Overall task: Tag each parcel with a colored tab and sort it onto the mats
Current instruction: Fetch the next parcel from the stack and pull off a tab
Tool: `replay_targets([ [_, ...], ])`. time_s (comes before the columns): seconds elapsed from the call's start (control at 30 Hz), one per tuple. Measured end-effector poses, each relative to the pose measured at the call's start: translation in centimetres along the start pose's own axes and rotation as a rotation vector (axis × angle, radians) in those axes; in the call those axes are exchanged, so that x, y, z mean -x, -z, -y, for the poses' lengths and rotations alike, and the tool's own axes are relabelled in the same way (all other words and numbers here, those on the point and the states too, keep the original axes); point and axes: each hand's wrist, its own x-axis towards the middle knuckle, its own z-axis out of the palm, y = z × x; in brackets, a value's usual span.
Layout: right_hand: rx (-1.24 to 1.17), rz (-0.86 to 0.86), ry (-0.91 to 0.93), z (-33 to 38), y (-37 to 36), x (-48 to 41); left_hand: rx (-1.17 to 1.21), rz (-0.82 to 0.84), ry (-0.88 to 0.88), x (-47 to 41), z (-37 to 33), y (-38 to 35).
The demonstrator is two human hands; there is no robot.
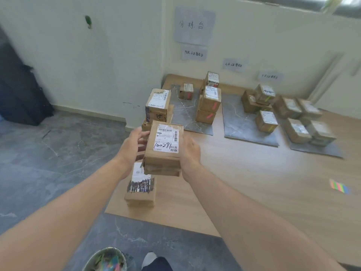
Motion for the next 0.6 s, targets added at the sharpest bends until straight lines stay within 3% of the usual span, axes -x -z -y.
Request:
replay_targets([
  [0.6, -0.206, -0.023, 0.295, 14.2, 20.7, 3.9, -0.006, 0.12, -0.282, 9.9, -12.7, -18.3],
])
